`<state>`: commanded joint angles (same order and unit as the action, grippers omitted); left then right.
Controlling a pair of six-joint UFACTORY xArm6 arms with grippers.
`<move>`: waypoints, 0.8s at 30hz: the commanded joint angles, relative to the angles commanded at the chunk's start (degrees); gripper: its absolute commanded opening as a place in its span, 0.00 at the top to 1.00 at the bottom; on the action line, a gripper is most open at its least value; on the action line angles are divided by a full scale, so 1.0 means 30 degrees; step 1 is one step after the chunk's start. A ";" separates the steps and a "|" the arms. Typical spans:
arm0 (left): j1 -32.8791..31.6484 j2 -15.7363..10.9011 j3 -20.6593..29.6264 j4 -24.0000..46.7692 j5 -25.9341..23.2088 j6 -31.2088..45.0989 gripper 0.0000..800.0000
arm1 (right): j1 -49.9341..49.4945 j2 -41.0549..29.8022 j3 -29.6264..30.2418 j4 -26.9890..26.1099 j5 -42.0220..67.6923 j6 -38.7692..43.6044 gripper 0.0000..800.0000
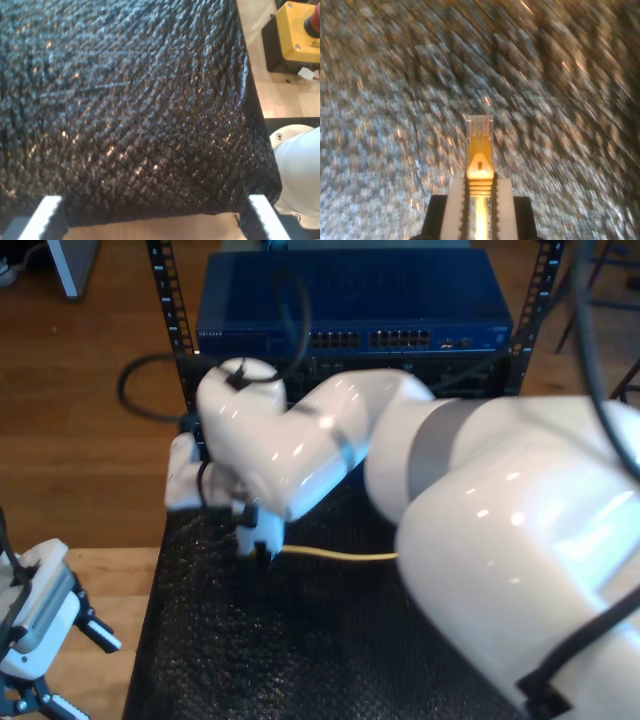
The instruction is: Grab the cable and plug it in
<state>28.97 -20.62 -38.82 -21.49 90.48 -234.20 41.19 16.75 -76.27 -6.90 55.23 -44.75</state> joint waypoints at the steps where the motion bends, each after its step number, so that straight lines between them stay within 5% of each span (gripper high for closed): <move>1: -0.0059 0.0000 -0.0029 0.0000 0.0059 -0.0117 0.00 | -0.0117 -0.0176 0.0059 0.0029 0.0117 -0.0029 0.99; 24: -0.2842 -0.0117 -0.1465 -0.2315 0.0938 -0.3253 0.00 | -0.3165 -0.8996 0.7209 0.0322 0.0352 -0.2168 0.99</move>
<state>20.44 -20.97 -43.22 -28.44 93.30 -243.96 31.69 -10.24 -54.65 -5.93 56.29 -51.25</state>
